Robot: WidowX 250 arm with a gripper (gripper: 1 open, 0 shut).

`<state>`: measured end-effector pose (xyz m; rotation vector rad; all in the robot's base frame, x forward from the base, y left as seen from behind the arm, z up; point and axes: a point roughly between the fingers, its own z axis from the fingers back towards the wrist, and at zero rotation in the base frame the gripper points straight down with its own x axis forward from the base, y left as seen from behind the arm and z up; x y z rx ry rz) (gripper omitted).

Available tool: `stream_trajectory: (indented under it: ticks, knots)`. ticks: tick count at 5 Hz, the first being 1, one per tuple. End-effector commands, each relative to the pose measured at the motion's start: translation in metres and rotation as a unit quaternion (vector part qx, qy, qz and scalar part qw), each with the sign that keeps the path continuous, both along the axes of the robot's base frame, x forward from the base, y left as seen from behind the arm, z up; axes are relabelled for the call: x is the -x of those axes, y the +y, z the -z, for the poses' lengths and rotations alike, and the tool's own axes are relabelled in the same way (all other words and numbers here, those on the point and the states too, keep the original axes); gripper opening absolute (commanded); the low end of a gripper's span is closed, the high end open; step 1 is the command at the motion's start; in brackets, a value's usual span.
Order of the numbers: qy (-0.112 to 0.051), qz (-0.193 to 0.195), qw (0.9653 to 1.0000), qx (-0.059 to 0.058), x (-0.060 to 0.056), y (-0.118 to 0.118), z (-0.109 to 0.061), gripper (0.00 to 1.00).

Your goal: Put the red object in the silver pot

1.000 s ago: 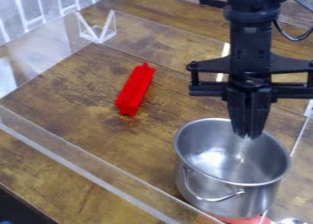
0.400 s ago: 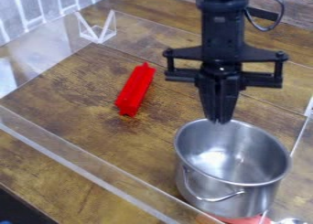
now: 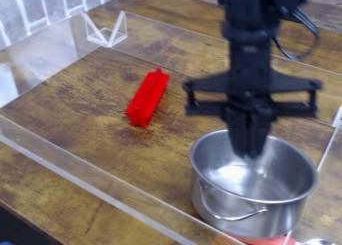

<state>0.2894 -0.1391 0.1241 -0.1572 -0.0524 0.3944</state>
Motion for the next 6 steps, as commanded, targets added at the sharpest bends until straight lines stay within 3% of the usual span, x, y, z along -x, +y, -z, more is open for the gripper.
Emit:
stream_trajectory:
  ticks: [1, 2, 3, 4, 6]
  knots:
    - [-0.041, -0.027, 0.9988, 0.005, -0.008, -0.003, -0.015, 0.00]
    - [-0.040, -0.049, 0.9979, -0.014, -0.012, 0.002, -0.015, 0.00]
    - [-0.041, -0.052, 0.9973, -0.031, -0.006, 0.006, -0.029, 0.00]
    - [-0.043, -0.036, 0.9978, -0.034, -0.012, 0.004, -0.031, 0.00]
    - [-0.049, -0.003, 0.9979, -0.042, -0.026, 0.024, -0.028, 0.00]
